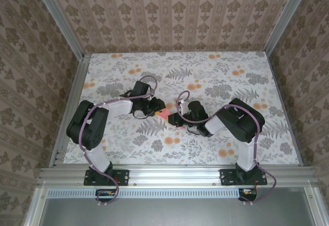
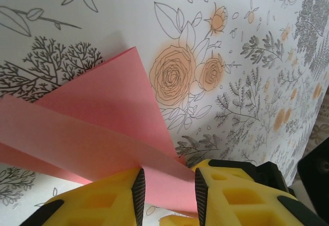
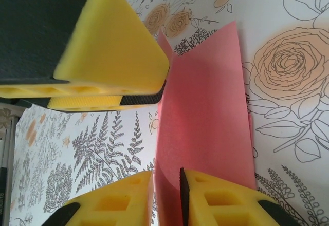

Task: Fold a paper plane with a square sheet of paper (pick it up from the middle)
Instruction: Fold the wing for the fifth time at the center of the table.

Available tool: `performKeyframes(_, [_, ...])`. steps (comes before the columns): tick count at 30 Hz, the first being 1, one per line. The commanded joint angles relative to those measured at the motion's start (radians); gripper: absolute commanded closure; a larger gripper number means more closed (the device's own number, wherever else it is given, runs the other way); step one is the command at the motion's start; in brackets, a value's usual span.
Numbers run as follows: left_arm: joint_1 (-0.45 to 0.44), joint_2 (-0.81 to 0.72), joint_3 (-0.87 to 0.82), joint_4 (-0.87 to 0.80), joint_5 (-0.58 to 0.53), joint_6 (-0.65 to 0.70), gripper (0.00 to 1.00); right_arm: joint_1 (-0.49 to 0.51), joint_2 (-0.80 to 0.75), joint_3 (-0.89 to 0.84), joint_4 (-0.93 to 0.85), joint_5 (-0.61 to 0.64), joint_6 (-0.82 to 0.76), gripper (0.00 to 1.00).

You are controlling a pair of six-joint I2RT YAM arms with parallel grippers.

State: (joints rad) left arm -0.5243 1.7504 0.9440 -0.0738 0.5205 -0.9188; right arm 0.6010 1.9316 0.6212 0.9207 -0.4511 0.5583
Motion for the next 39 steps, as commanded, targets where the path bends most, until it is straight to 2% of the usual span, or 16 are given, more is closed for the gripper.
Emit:
performKeyframes(1, [-0.007,0.014,0.024,-0.016,0.007,0.029,0.66,-0.012,-0.035,0.016,-0.071,-0.021,0.014,0.74])
performKeyframes(13, [-0.006,0.022,0.030,-0.023,0.007,0.037,0.66,-0.028,-0.085,0.015,-0.115,-0.052,0.023,0.64])
performKeyframes(23, [-0.006,0.035,0.039,-0.021,0.018,0.040,0.67,-0.042,-0.128,0.005,-0.162,-0.052,0.012,0.65])
performKeyframes(30, [-0.006,0.029,0.039,-0.017,0.022,0.041,0.66,-0.046,-0.109,0.012,-0.197,-0.052,0.003,0.72])
performKeyframes(35, [-0.006,0.025,0.043,-0.015,0.027,0.045,0.66,-0.046,-0.099,0.018,-0.214,-0.044,0.006,0.85])
performKeyframes(39, [-0.007,0.011,0.042,0.000,0.034,0.052,0.66,-0.046,-0.097,0.013,-0.227,-0.012,0.014,0.87])
